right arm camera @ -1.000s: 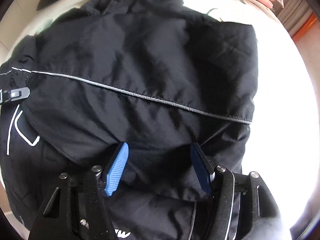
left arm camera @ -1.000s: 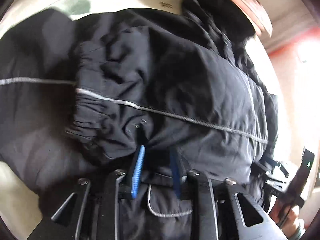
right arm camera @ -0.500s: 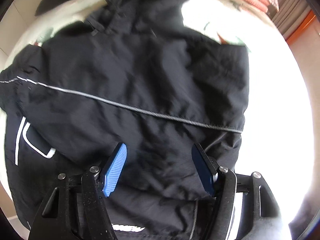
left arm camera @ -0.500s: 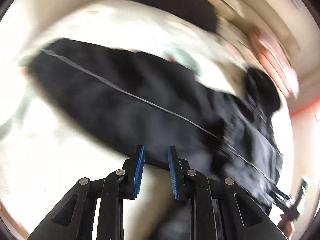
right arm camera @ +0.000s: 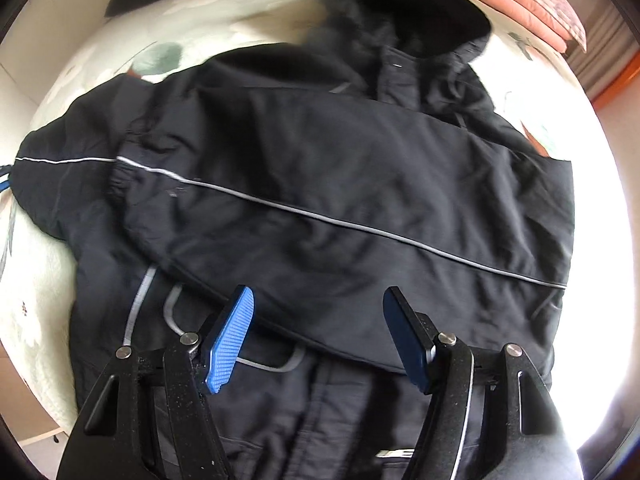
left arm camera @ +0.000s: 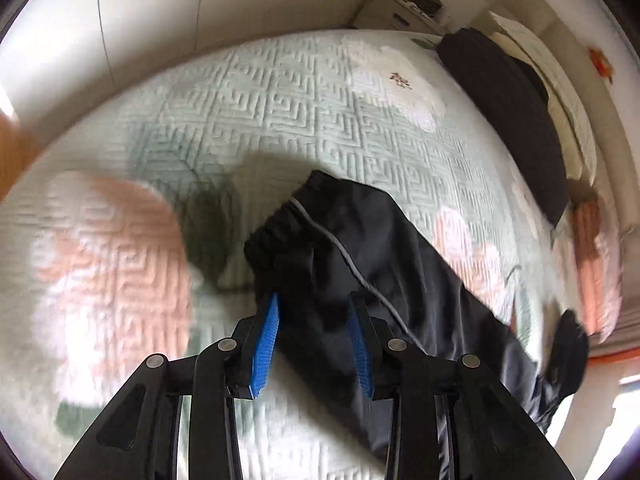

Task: Fold large clothes
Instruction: 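Grasp the other sleeve cuff with the left gripper and lift it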

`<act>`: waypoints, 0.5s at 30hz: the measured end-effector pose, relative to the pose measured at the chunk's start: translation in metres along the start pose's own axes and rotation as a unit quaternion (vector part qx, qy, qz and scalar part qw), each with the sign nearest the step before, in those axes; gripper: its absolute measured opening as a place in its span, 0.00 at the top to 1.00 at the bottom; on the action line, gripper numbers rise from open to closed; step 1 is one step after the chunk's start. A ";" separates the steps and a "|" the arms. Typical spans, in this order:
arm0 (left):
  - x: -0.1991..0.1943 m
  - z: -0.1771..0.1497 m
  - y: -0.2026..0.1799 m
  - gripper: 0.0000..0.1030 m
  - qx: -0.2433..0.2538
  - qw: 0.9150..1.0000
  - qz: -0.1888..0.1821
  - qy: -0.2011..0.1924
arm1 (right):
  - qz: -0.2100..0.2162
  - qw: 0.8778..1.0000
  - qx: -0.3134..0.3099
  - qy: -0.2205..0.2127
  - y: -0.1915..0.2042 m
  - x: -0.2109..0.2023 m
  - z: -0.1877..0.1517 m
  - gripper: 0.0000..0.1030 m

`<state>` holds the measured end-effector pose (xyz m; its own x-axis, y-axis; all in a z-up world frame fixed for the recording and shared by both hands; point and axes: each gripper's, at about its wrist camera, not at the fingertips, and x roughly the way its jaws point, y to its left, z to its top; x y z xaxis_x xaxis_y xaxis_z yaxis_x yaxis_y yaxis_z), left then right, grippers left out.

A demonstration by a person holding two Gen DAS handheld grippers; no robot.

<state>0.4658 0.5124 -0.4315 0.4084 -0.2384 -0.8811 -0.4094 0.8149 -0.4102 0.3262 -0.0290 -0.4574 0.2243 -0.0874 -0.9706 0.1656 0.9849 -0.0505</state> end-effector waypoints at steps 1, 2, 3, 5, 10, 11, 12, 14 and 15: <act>0.006 0.003 0.004 0.65 -0.009 1.000 -0.018 0.006 | -0.002 1.000 -0.004 0.001 0.007 0.000 0.002 0.32; 0.012 0.004 0.004 0.65 -0.014 0.999 -0.031 0.009 | -0.005 1.000 -0.008 0.002 0.012 0.000 0.004 0.32; 0.015 0.004 0.004 0.65 -0.012 0.999 -0.040 0.009 | -0.006 1.000 -0.010 0.003 0.017 0.001 0.006 0.32; 0.016 0.003 0.003 0.66 -0.007 0.999 -0.040 0.010 | -0.005 1.000 -0.011 0.006 0.023 0.001 0.008 0.32; -0.015 -0.003 0.013 0.53 -0.018 0.999 -0.038 -0.021 | 0.000 1.000 -0.005 0.008 0.029 0.003 0.009 0.32; -0.015 -0.002 0.015 0.35 -0.017 0.999 -0.029 -0.024 | 0.001 1.000 -0.004 0.010 0.030 0.005 0.010 0.32; -0.011 0.001 0.017 0.28 -0.017 0.999 -0.018 -0.025 | 0.001 1.000 -0.004 0.012 0.031 0.007 0.010 0.32; 0.008 0.012 0.023 0.27 -0.027 0.999 -0.016 -0.004 | 0.001 1.000 -0.003 0.016 0.033 0.008 0.008 0.32; 0.022 0.015 0.026 0.27 -0.039 0.999 -0.028 0.019 | 0.002 1.000 -0.001 0.017 0.034 0.008 0.008 0.32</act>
<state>0.4765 0.5369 -0.4579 0.4020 -0.3041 -0.8637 -0.4488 0.7567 -0.4753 0.3410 0.0023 -0.4651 0.1924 -0.0784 -0.9782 0.1625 0.9856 -0.0470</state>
